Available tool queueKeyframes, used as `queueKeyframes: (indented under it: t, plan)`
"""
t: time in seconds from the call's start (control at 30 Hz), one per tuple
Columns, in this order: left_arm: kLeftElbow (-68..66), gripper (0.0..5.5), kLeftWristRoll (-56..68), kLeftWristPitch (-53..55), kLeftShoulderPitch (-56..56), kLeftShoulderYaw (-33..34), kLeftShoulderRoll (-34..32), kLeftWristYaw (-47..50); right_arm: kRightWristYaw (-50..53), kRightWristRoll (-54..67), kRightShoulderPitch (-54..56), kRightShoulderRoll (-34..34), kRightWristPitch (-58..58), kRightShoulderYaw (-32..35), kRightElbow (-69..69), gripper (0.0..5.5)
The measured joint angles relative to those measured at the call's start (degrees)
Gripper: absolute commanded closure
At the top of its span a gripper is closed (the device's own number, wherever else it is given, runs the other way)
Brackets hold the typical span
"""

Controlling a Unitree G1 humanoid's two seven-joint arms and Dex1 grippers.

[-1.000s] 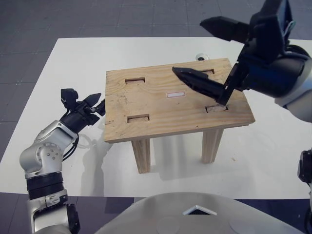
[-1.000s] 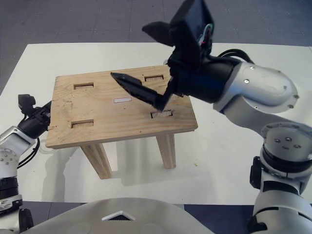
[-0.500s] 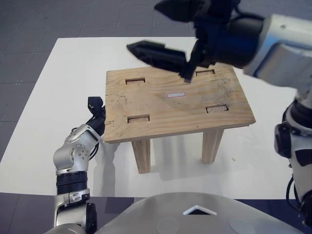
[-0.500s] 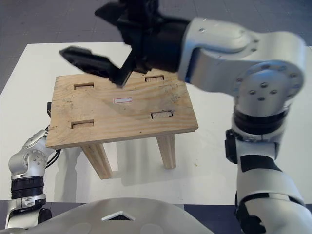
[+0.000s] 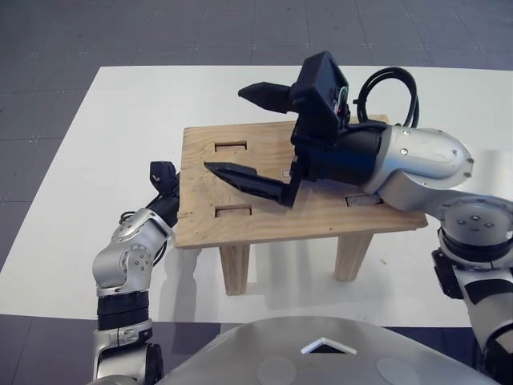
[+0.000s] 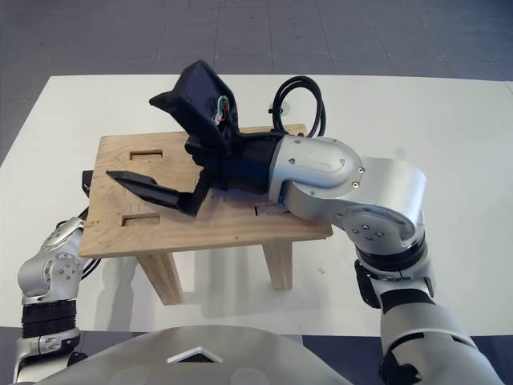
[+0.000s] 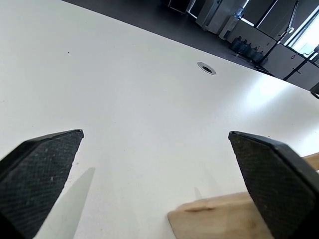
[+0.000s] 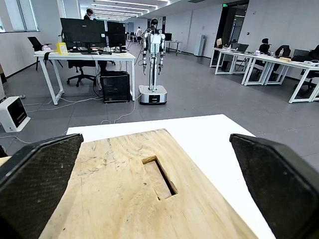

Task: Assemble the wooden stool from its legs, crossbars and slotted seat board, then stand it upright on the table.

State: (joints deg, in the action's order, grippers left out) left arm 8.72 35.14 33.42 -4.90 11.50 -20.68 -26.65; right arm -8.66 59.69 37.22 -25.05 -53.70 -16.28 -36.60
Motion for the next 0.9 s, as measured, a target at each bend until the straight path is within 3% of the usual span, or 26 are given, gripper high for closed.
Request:
queueKeyframes:
  t: [0.23, 0.47, 0.63, 0.7, 0.9]
  plan:
    - [0.92, 0.04, -0.53, -0.03, 0.0, -0.11, 0.76, 1.69, 4.25, 2.09, 3.92, 2.09, -1.86, 15.14, 17.63, 0.0]
    - [3.06, 0.04, -6.51, -5.27, 0.69, 2.77, 2.32, 10.32, 6.2, 4.02, 7.46, -0.68, -1.49, 26.61, 17.72, 0.0]
    - [3.48, 0.04, -9.5, -9.97, 0.64, 3.67, 4.28, 13.42, 1.63, -14.32, -7.9, -8.1, 11.2, 28.06, 12.95, 0.0]
    - [3.06, 0.04, -9.5, -11.75, 0.55, 3.37, 5.71, 12.76, 0.74, -21.46, -19.26, -6.58, 18.0, 28.28, 13.62, 0.0]
    - [-5.25, 0.04, -13.13, -21.37, 1.55, 3.14, 6.21, 10.65, 2.31, -38.64, -30.24, 0.32, 36.92, 24.35, 23.75, 0.0]
